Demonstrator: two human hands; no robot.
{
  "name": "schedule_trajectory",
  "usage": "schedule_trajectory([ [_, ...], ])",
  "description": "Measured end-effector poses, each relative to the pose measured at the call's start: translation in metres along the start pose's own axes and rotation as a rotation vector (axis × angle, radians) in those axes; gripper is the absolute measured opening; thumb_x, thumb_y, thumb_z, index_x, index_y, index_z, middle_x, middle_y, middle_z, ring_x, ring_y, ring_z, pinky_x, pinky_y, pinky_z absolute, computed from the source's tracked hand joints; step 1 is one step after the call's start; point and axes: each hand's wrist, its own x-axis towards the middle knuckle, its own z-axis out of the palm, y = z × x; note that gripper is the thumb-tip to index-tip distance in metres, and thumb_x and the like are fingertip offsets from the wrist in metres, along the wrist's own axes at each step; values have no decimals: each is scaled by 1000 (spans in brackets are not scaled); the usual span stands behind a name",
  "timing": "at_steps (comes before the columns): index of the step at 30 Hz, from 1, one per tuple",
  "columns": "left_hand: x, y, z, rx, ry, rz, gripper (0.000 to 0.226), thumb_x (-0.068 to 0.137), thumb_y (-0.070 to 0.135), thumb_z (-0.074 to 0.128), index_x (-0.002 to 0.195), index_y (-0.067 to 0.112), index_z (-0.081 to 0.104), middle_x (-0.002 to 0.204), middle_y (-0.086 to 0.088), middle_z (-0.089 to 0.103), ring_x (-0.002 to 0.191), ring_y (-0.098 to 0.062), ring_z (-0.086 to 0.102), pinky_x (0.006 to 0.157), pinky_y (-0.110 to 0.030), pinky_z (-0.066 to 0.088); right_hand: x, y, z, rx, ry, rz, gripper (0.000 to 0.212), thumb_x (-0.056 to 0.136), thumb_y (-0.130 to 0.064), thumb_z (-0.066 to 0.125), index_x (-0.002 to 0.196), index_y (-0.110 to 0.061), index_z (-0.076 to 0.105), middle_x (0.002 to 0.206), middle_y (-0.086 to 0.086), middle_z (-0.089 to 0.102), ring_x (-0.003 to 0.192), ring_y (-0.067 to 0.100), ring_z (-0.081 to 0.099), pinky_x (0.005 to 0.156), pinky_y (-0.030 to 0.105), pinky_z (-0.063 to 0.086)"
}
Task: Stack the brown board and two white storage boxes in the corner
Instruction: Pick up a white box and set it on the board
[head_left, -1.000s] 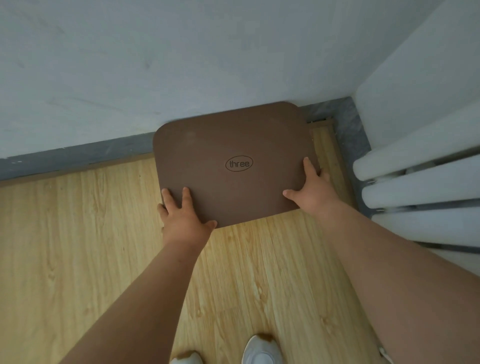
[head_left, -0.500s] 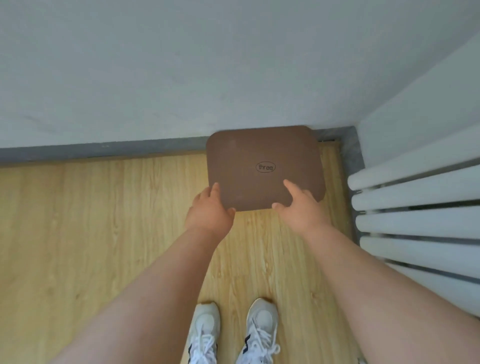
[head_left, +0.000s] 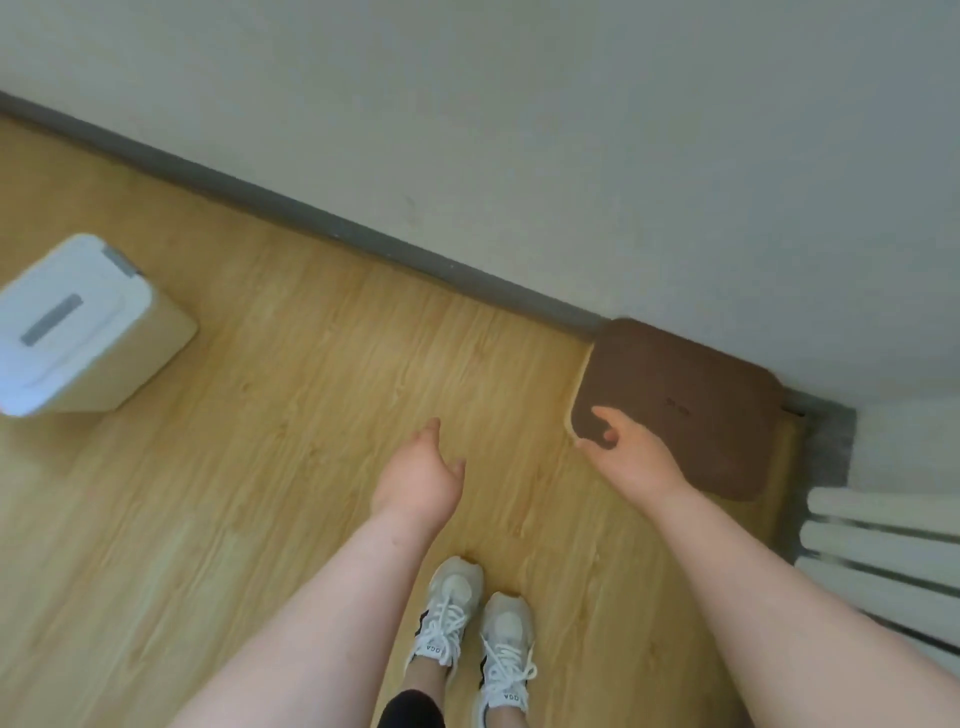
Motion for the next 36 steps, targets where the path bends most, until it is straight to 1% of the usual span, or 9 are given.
schedule_trajectory([
  [3, -7, -47, -25, -91, 38, -105, 63, 97, 33, 49, 154, 18, 25, 154, -8, 38, 140, -26, 39, 108, -32, 35, -3, -45, 18, -106, -53, -68, 62, 92, -42, 57, 148, -26, 37, 143, 11, 51, 129, 28, 50, 100, 36, 44],
  [6, -10, -88, -46, -175, 82, -195, 62, 98, 33, 48, 154, 15, 27, 155, -10, 36, 142, -26, 36, 110, -31, 33, -7, -92, 40, -176, -85, -146, 62, 92, -40, 59, 148, -26, 38, 145, 9, 50, 131, 27, 49, 101, 33, 41],
  [8, -11, -113, -62, -224, 113, -240, 62, 98, 33, 48, 153, 14, 27, 156, -9, 35, 141, -26, 37, 110, -32, 35, -12, -125, 59, -210, -108, -197, 61, 92, -39, 59, 148, -26, 39, 144, 8, 50, 131, 27, 49, 101, 32, 41],
  [12, -8, -179, -104, -314, 172, -326, 61, 98, 34, 48, 153, 18, 27, 156, -8, 35, 139, -28, 40, 107, -34, 36, -25, -209, 115, -285, -168, -302, 59, 92, -40, 59, 147, -29, 40, 142, 9, 51, 128, 27, 50, 102, 37, 45],
  [19, 5, -286, -176, -379, 221, -404, 60, 98, 37, 46, 153, 21, 26, 156, -5, 35, 140, -27, 39, 108, -36, 37, -47, -334, 224, -371, -217, -383, 60, 91, -43, 58, 146, -33, 38, 142, 8, 49, 127, 27, 51, 100, 42, 46],
  [24, 17, -351, -235, -410, 257, -425, 59, 100, 37, 43, 154, 26, 22, 159, 0, 28, 143, -24, 33, 106, -38, 39, -58, -416, 292, -396, -234, -425, 63, 90, -44, 58, 148, -34, 35, 144, 6, 46, 126, 25, 51, 98, 41, 48],
  [28, 31, -392, -272, -391, 267, -426, 60, 99, 36, 44, 154, 25, 22, 159, 0, 28, 142, -25, 34, 106, -38, 38, -58, -470, 324, -420, -211, -471, 67, 89, -44, 59, 149, -33, 31, 149, 5, 41, 129, 25, 49, 101, 44, 46],
  [36, 69, -455, -321, -444, 273, -501, 61, 100, 34, 44, 155, 23, 21, 158, -2, 29, 142, -26, 35, 105, -39, 39, -27, -549, 365, -489, -230, -506, 69, 89, -43, 60, 150, -29, 31, 149, 6, 40, 128, 25, 50, 100, 43, 47],
])
